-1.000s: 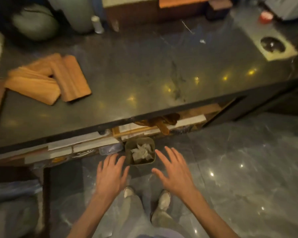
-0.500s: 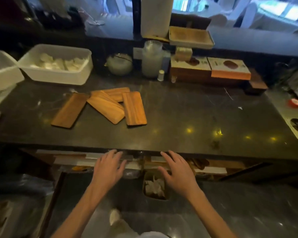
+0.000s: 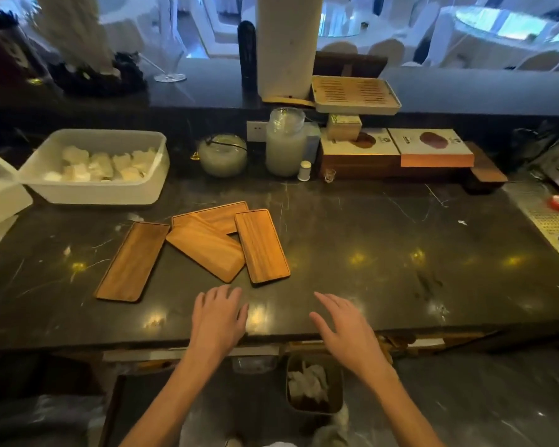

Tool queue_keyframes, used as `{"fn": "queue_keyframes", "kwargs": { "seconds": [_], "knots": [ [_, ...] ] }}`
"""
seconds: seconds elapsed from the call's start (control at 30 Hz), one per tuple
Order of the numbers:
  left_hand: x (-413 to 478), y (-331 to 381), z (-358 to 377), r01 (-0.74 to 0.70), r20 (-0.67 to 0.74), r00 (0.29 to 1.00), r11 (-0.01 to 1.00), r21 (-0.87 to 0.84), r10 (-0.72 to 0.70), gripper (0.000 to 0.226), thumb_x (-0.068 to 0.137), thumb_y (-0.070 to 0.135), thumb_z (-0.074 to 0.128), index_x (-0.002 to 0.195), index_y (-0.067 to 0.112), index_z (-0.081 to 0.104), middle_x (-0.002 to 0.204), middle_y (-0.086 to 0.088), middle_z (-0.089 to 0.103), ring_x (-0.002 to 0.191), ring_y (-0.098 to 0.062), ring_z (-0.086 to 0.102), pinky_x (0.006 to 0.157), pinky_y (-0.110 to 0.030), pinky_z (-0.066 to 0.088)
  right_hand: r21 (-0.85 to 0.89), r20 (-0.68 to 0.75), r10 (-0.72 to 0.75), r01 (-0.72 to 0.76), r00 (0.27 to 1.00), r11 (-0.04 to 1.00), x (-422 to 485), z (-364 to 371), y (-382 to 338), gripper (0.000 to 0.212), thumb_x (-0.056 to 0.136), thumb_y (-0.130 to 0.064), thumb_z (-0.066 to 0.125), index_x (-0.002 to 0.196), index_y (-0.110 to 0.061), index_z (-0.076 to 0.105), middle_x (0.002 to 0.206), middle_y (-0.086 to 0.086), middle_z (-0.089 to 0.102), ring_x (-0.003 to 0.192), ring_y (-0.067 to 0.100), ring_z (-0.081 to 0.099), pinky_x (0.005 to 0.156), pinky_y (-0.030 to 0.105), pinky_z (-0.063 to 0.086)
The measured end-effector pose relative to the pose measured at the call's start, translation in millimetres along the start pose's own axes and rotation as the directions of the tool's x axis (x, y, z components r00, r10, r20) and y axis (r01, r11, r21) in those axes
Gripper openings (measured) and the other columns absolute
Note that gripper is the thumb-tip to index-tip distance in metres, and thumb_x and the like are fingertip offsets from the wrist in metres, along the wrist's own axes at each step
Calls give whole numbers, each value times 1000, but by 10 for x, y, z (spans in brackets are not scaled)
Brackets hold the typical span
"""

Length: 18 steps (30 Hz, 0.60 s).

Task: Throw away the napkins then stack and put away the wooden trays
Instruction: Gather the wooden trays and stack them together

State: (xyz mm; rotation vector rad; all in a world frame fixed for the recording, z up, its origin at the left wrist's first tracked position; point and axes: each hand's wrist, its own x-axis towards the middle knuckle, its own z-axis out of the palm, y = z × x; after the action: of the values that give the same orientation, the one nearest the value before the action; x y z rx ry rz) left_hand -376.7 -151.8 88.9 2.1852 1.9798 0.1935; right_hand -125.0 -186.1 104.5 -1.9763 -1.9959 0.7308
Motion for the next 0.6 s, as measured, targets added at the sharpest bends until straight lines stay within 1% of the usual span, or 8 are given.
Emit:
{"fn": "queue_keyframes", "kwargs": {
  "seconds": [0.17, 0.23, 0.3, 0.37, 0.47, 0.6],
  "knots": [
    [310, 288, 148, 83, 32, 996, 996, 8, -84, 36, 94, 38, 49, 123, 21, 60, 123, -1, 64, 117, -20, 59, 101, -41, 43, 21, 21, 40, -40, 999, 999, 360, -232, 495, 53, 97, -51, 43, 145, -31, 40, 149, -6, 43, 139, 9, 34, 113, 31, 29],
    [424, 456, 194, 138, 36, 990, 990, 12, -138, 33, 94, 38, 49, 119, 21, 62, 119, -1, 66, 112, -21, 61, 98, -41, 45, 5, 44, 30, -31, 999, 1000, 504, -340, 691, 51, 97, -49, 44, 144, -29, 42, 149, -5, 44, 139, 10, 35, 114, 31, 29],
    [539, 621, 239, 163, 14, 987, 987, 14, -163, 28, 94, 37, 48, 111, 21, 63, 113, -1, 68, 107, -21, 63, 93, -40, 47, 12, 56, 11, -12, 998, 1000, 658, -447, 861, 50, 97, -49, 43, 144, -29, 43, 148, -5, 45, 139, 9, 35, 114, 30, 28],
    [644, 736, 276, 185, -1, 983, 983, -2, -185, 26, 94, 36, 48, 108, 20, 64, 109, -1, 68, 102, -20, 64, 89, -38, 48, -9, 84, -20, 21, 996, 1000, 838, -541, 985, 50, 98, -49, 42, 144, -28, 43, 148, -5, 45, 140, 10, 34, 115, 31, 28],
    [746, 794, 301, 213, 17, 977, 977, -33, -212, 28, 95, 34, 49, 113, 19, 65, 109, -1, 69, 99, -19, 65, 88, -37, 49, -50, 127, -39, 46, 991, 998, 1074, -624, 1065, 50, 99, -46, 42, 144, -25, 44, 149, -1, 45, 140, 14, 35, 115, 32, 28],
    [941, 702, 305, 228, 42, 973, 972, -51, -226, 31, 96, 35, 46, 118, 21, 64, 109, 0, 69, 97, -17, 65, 86, -35, 51, -43, 89, -26, 29, 996, 999, 1347, -646, 975, 50, 98, -47, 42, 143, -26, 45, 148, -2, 46, 139, 13, 37, 113, 30, 28]
  ]
}}
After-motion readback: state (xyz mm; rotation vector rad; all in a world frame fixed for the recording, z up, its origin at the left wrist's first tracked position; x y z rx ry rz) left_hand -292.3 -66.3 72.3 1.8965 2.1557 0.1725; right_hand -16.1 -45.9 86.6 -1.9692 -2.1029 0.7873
